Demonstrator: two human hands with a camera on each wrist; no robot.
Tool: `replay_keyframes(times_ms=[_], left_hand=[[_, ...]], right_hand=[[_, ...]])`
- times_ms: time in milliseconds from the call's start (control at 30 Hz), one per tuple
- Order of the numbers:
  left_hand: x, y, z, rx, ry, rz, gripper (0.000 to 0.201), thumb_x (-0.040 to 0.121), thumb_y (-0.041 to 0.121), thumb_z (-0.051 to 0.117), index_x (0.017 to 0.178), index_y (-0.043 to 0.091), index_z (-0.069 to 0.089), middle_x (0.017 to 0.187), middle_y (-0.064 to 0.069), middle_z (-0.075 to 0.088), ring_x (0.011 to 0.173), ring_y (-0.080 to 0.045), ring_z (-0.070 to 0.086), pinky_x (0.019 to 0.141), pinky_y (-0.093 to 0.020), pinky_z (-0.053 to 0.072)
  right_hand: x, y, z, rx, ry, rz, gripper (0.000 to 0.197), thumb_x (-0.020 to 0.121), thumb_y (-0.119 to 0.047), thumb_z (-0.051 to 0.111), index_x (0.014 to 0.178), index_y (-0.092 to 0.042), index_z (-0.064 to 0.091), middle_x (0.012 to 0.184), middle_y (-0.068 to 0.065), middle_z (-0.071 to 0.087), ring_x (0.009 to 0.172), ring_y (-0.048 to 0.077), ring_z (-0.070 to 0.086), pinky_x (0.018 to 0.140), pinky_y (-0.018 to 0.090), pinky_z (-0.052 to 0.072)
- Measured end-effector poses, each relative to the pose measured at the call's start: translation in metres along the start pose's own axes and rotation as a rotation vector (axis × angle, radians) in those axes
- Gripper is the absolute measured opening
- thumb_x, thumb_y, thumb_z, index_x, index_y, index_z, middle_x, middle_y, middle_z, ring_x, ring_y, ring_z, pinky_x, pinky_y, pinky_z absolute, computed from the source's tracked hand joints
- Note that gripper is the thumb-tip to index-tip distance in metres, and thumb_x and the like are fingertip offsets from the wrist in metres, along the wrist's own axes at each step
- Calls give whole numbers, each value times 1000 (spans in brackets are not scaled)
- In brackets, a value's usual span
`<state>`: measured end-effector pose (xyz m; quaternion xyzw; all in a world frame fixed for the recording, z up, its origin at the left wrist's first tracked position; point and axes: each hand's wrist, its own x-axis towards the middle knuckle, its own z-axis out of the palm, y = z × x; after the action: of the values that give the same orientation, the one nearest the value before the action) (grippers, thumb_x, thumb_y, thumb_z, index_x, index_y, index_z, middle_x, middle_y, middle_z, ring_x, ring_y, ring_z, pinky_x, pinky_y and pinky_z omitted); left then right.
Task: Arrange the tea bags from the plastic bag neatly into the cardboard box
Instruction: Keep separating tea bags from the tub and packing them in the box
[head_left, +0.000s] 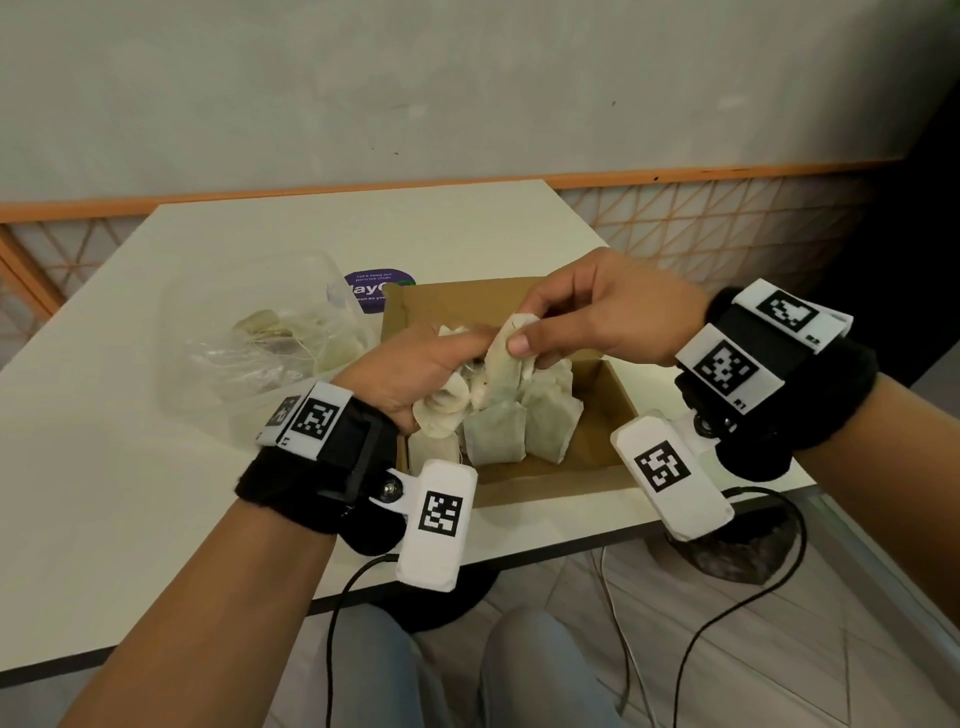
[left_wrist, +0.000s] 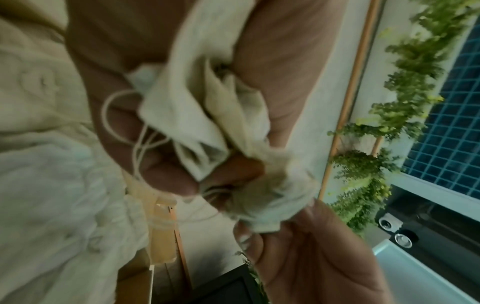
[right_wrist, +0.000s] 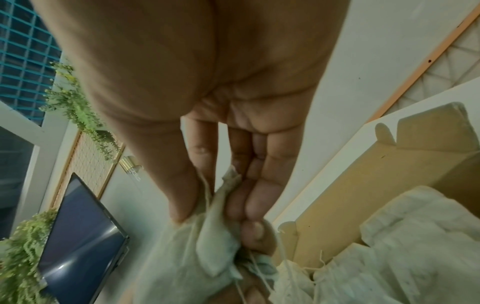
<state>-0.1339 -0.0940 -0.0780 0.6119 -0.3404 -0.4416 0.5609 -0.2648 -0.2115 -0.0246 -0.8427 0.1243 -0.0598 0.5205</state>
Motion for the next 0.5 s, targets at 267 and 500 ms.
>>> replay_keyframes(times_ms=[267,500], left_hand=[[-9,-21,-13,-76,175,43,23,67,25,77,75,8,63,61,-7,60,50,-14,54,53,-20,45],[-9,-34,-15,-224,399,93,16,90,20,61,78,12,54,44,6,56,28,-2,43,31,-8,29]], right_hand=[[-10,14,-17,-61,220,36,13,79,-14,69,87,-3,69,98,23,68,86,25,64,81,30,55],[-32,47,-10,-12,111,231,13,83,-3,63,95,1,63,86,18,70,67,21,63,56,16,55]])
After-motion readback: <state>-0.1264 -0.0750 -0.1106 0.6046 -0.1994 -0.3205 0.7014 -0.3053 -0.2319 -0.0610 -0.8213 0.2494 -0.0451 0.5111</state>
